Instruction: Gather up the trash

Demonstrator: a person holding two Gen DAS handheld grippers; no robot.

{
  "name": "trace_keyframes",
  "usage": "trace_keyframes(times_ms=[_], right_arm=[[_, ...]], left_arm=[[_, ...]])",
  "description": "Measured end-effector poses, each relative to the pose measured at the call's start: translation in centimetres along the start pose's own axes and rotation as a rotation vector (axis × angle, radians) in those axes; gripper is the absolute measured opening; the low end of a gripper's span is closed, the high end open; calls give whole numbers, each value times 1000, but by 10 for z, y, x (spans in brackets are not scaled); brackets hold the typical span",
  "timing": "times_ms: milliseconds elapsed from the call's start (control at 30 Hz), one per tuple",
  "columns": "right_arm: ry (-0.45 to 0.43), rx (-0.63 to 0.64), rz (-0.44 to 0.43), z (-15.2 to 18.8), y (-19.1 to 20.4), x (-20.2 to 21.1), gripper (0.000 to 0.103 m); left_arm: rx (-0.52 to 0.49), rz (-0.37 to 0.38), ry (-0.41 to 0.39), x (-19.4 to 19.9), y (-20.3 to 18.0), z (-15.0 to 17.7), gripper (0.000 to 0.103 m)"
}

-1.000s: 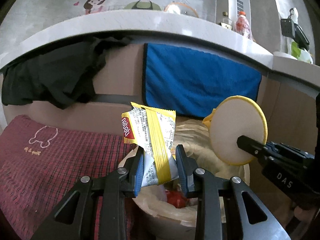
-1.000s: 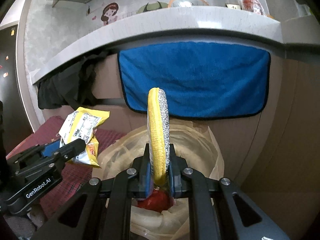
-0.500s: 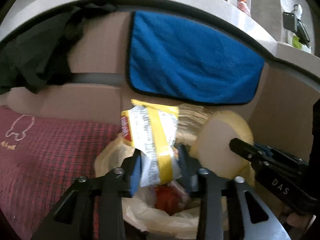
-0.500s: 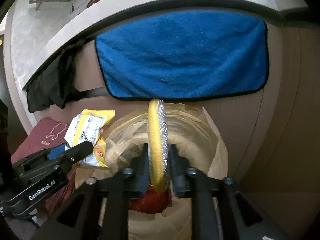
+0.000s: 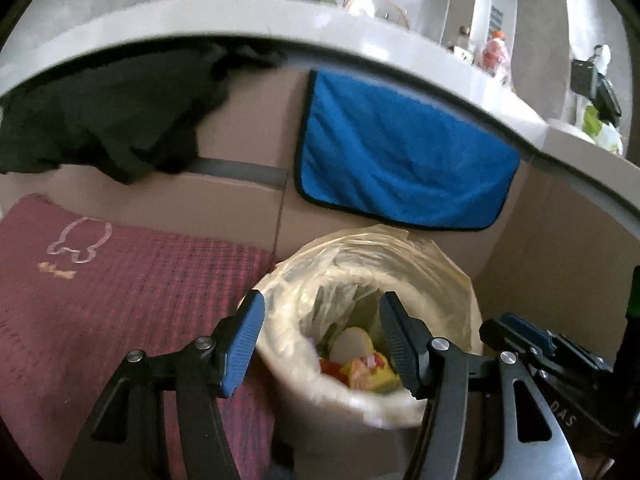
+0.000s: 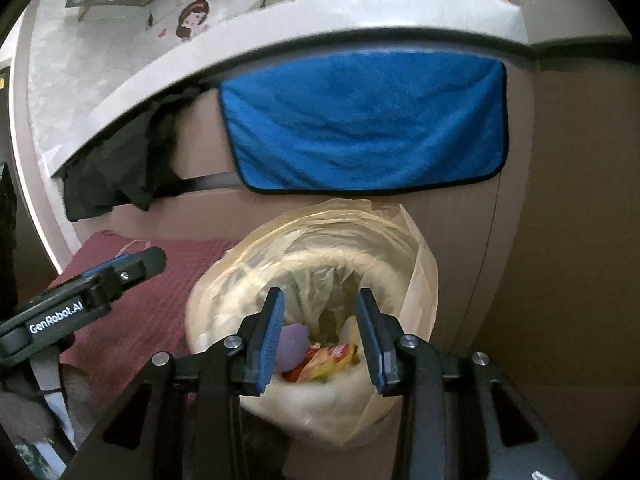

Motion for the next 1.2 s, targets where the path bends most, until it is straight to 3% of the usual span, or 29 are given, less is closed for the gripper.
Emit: trace_keyframes(times_ms=[167, 400, 500, 600, 733, 867, 1000, 1200], right_arm=[[-33, 42, 5, 9, 35, 54, 35], [-43, 112, -74, 31, 89, 118, 37], [-59, 93, -99, 41, 102, 137, 37], [-81, 85, -77, 50, 111, 153, 37], [-69, 75, -50, 63, 117, 165, 37], [-74, 86, -3, 74, 124, 176, 37], [-93, 92, 45, 78, 125, 183, 37], [-98, 75, 46, 79, 122, 188, 37]], left_arm=[[-37, -24, -53, 73, 2, 15, 60], [-25, -144, -131, 159, 11, 40, 60], [5, -183, -139, 177, 13, 51, 60], [48, -166, -126, 191, 15, 62, 60], [-70, -130, -82, 204, 3, 82, 60], [-168, -155, -85, 217, -1, 102, 60], [-178, -203, -118, 227, 0, 106, 60], [-171, -242, -148, 234, 1, 106, 60]])
Point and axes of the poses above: each gripper's, at about its wrist camera, not at the fingertips, and x roughly against the way its jaws point, y to its left, z to its underside, the point moved 2 cm from there along -x, roughly the way its jaws point, and after that the axes turned 14 degrees about x, right-handed, at the moved point
